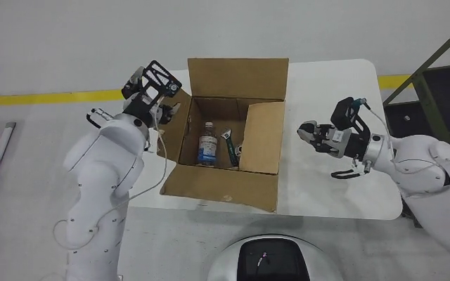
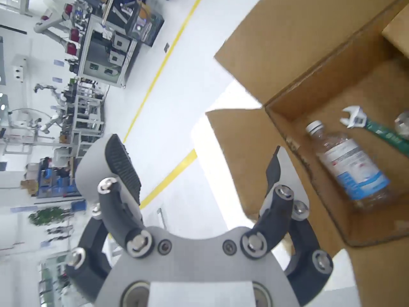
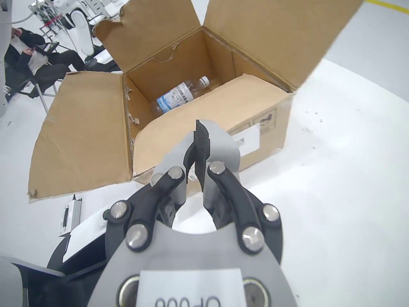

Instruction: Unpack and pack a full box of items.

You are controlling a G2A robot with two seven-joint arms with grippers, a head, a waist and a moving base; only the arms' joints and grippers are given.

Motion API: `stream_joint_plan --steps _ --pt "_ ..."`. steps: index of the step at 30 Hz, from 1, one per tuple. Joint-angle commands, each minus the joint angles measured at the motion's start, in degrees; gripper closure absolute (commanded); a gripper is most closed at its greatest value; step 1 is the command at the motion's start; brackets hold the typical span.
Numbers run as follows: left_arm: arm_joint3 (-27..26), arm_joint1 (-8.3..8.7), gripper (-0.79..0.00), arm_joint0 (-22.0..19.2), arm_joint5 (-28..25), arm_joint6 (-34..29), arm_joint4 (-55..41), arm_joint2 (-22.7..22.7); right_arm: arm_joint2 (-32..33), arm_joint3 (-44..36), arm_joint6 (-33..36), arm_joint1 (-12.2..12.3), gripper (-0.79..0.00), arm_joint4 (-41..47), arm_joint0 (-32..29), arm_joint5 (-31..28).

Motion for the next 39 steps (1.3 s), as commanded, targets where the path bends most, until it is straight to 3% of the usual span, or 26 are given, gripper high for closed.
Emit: stream_joint_plan --steps 1,5,8,12,24,27,31,39 --pt "-0.5 -0.69 -0.785 -0.2 2.6 -0.8 -13.0 1.4 3.0 -0.2 0.0 0.4 0.000 0.0 -2.1 0.0" --pt "1.0 -1.67 -0.785 -0.3 6.9 -4.1 -29.8 4.7 6.6 0.1 0.0 0.9 0.000 -0.4 -5.6 0.3" --pt "3.4 -2.56 -0.785 0.1 13.4 -6.4 -44.0 7.1 8.0 -0.1 0.1 1.2 0.000 -2.2 -7.9 0.9" --pt "5.7 -3.11 -0.785 0.3 17.6 -8.5 -51.8 9.7 8.5 -0.3 -0.5 1.3 0.000 -2.2 -10.5 0.9" --pt "6.5 -3.19 -0.785 0.7 18.3 -10.4 -53.8 11.0 4.2 -1.2 -0.3 0.9 0.000 -3.5 -10.9 0.6" --pt "7.9 -3.21 -0.785 3.7 21.6 -8.5 -56.0 11.1 1.6 -0.2 -0.7 0.6 0.000 -4.1 -9.8 0.6" --pt "11.5 -3.56 -0.785 5.7 25.1 -4.7 -58.5 12.1 -2.0 1.4 -1.6 0.0 0.000 -5.1 -7.9 0.9" --pt "19.7 -4.38 -0.785 4.3 31.5 1.8 -61.3 12.4 -7.1 2.4 -2.3 -1.0 0.000 -6.3 -5.2 2.3"
